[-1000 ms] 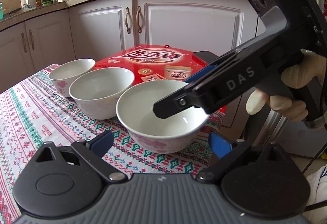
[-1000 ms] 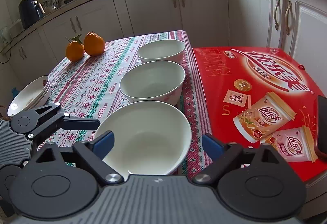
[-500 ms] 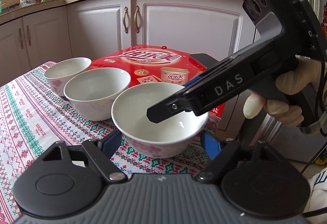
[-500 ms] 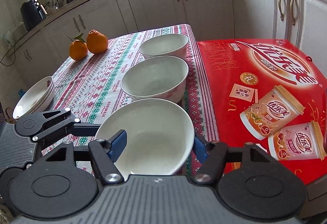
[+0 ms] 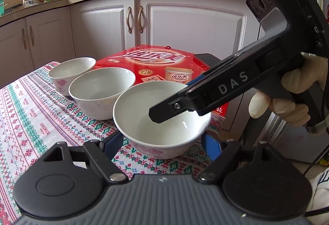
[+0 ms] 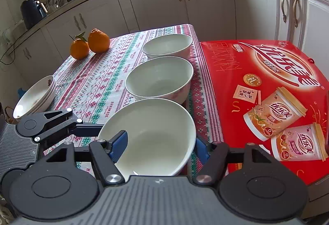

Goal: Organize plates and bowls

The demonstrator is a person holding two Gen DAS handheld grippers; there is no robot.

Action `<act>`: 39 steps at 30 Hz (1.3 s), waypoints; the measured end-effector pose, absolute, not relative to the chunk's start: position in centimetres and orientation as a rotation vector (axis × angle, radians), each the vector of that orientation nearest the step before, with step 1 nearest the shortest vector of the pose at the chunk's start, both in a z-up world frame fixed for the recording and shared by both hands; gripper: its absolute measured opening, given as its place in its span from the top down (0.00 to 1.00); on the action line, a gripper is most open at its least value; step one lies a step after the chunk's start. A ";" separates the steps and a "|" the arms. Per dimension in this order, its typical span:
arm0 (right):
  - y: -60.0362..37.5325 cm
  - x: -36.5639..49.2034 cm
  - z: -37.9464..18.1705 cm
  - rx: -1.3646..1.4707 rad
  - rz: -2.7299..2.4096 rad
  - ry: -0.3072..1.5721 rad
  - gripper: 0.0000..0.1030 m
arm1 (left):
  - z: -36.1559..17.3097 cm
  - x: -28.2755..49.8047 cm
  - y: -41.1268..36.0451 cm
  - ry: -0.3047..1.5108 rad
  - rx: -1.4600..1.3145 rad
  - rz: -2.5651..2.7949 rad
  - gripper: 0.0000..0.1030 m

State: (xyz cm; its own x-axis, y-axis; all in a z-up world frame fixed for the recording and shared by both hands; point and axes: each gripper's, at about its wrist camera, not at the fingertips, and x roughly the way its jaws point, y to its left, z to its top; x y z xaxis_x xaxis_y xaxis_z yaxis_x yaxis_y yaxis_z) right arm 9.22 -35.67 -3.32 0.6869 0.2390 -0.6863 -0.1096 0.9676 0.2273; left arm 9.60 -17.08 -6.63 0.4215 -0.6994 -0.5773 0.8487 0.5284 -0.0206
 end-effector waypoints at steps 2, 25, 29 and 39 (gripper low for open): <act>-35.3 9.3 -3.2 0.168 0.204 0.791 0.28 | -6.5 9.6 -16.7 0.576 0.292 -0.980 0.20; -24.3 13.7 -2.5 0.056 0.466 0.810 0.28 | -4.7 9.7 -6.9 0.598 0.241 -0.755 0.20; -22.6 14.7 -2.6 0.035 0.494 0.813 0.28 | -4.8 10.2 -5.7 0.603 0.235 -0.724 0.20; -20.5 16.4 -3.0 0.006 0.521 0.830 0.28 | -5.4 11.5 -4.0 0.621 0.212 -0.694 0.20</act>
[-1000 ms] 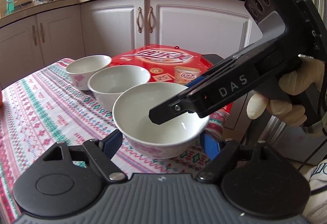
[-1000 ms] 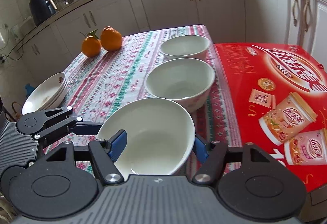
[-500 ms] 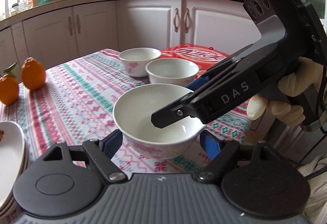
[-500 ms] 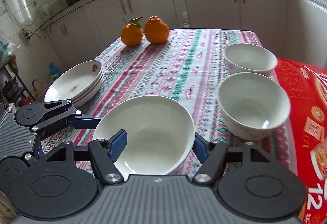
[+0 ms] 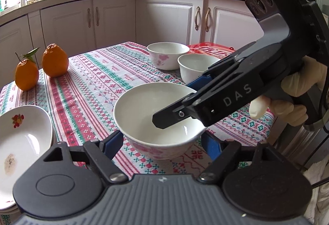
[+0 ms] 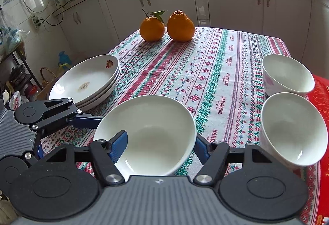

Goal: Organize plates and bowls

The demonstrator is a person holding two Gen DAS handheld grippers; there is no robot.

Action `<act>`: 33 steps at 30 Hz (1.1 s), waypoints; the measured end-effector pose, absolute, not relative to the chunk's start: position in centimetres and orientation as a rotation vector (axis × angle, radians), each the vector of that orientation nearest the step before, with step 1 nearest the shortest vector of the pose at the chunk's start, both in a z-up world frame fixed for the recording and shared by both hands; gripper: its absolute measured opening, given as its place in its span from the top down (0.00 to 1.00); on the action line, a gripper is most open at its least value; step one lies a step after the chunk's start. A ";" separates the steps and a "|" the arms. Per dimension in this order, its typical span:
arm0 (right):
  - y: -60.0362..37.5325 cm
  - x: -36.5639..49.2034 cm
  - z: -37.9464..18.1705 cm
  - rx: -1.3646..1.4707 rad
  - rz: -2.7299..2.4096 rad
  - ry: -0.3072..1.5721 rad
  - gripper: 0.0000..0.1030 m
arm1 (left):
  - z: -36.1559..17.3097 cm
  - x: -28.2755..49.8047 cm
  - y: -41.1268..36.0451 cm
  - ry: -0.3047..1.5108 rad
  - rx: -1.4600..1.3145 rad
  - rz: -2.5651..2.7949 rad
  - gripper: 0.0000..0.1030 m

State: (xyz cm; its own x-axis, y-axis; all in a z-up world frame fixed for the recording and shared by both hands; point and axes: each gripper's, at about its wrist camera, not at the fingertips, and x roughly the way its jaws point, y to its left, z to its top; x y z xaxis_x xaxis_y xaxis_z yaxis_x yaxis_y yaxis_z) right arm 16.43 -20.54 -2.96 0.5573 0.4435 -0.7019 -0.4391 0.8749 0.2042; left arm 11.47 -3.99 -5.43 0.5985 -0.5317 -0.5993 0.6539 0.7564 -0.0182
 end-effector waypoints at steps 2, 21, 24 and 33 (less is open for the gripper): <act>-20.5 16.6 -3.1 0.008 0.523 0.833 0.28 | -5.5 11.6 -3.8 0.622 0.211 -0.694 0.20; -21.1 15.9 -2.2 0.019 0.536 0.753 0.00 | -5.3 11.0 -3.8 0.609 0.206 -0.693 0.03; -21.6 15.3 -1.7 -0.001 0.500 0.726 0.00 | -4.9 10.7 -3.4 0.615 0.187 -0.697 0.02; -25.0 12.6 -0.2 -0.045 0.359 0.625 0.00 | -2.5 9.9 -3.7 0.615 0.227 -0.729 0.02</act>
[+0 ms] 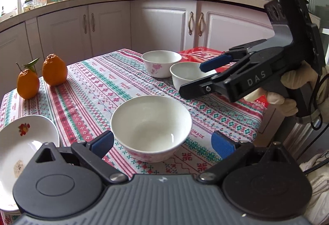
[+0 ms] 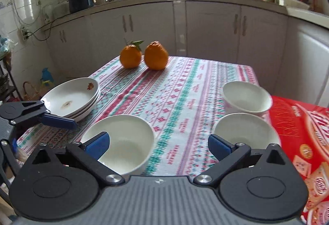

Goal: Organize plates and bowls

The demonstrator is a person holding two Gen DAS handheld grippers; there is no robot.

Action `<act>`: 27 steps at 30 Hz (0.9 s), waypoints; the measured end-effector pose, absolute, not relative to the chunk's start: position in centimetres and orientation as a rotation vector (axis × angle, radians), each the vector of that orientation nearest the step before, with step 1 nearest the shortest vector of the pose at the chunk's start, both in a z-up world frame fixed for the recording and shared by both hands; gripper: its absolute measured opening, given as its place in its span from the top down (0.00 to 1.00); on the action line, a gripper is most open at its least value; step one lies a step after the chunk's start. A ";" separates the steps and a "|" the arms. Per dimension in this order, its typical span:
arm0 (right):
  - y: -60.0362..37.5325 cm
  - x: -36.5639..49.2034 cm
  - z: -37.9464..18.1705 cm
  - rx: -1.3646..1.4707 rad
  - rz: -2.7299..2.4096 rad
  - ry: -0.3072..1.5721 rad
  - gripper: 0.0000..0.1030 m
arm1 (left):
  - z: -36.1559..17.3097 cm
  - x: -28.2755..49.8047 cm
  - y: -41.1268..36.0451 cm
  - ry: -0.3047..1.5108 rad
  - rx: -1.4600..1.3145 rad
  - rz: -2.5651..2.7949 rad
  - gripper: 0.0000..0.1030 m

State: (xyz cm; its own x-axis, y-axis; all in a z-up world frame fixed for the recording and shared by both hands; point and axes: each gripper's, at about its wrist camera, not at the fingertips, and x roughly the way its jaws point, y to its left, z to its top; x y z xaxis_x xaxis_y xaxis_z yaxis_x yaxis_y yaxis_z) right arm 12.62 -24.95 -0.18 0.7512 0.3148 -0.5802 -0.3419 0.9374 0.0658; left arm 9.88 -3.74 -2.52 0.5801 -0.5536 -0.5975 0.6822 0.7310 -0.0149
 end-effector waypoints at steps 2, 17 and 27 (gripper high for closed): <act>-25.8 12.0 0.0 -0.050 0.330 0.608 0.00 | -1.9 10.0 -3.8 0.622 0.207 -0.719 0.02; -29.8 9.0 -0.4 -0.125 0.197 0.579 0.00 | -0.2 10.0 -8.8 0.517 0.284 -0.701 0.01; -32.5 10.1 -2.5 -0.066 0.131 0.632 0.00 | 0.4 13.0 -12.8 0.549 0.335 -0.751 0.01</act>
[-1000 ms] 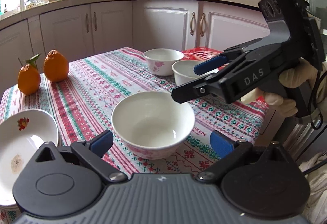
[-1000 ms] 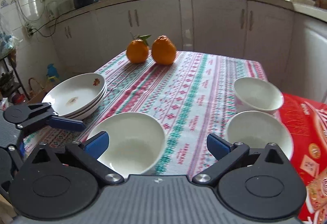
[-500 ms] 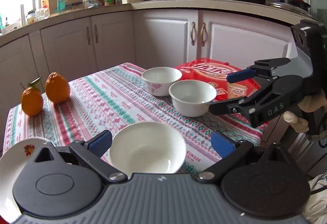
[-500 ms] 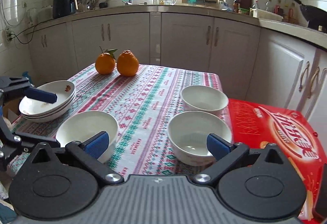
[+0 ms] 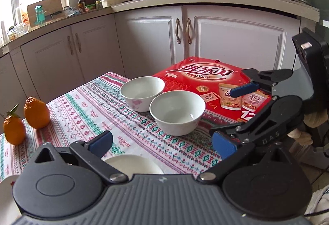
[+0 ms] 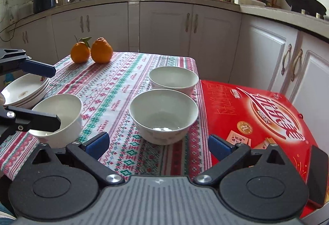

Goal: Organize plates and bowls
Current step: 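Grasp the rim of a second white bowl with the left tool, then lift the second bowl and carry it over the placed bowl with the left tool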

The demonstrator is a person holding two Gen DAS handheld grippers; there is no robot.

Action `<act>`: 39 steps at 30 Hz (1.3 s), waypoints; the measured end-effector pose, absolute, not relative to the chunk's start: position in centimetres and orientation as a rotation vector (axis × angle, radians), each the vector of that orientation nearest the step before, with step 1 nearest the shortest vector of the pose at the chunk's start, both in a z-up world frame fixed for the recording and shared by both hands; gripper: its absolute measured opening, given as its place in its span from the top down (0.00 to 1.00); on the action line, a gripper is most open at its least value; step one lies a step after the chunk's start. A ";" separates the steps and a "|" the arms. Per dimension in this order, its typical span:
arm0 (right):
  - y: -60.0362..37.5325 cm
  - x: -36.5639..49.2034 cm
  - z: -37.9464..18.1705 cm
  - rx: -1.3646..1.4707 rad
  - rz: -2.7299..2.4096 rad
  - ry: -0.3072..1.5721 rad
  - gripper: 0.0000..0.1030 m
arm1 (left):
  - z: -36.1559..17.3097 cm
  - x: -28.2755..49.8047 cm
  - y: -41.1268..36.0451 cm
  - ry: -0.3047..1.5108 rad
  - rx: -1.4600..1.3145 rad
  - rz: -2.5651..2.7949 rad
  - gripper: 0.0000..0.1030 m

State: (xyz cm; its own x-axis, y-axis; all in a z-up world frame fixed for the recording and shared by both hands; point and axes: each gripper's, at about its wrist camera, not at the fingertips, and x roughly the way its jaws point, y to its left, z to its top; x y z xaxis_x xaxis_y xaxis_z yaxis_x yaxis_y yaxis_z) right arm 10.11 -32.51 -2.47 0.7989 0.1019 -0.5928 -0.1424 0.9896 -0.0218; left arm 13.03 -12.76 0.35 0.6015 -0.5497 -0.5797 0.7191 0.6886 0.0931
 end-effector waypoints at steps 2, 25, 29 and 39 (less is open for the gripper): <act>-32.8 10.5 -2.9 -0.060 0.122 0.638 0.00 | 0.4 14.2 -13.3 0.572 0.329 -0.763 0.01; -33.1 13.9 -5.4 -0.124 0.185 0.631 0.07 | -3.2 24.8 -19.5 0.770 0.319 -0.876 0.10; -33.0 14.5 -5.7 -0.129 0.200 0.632 0.12 | -3.7 25.8 -20.2 0.804 0.312 -0.895 0.25; -33.2 14.9 -5.9 -0.134 0.227 0.637 0.22 | -4.2 27.2 -21.3 0.861 0.301 -0.919 0.37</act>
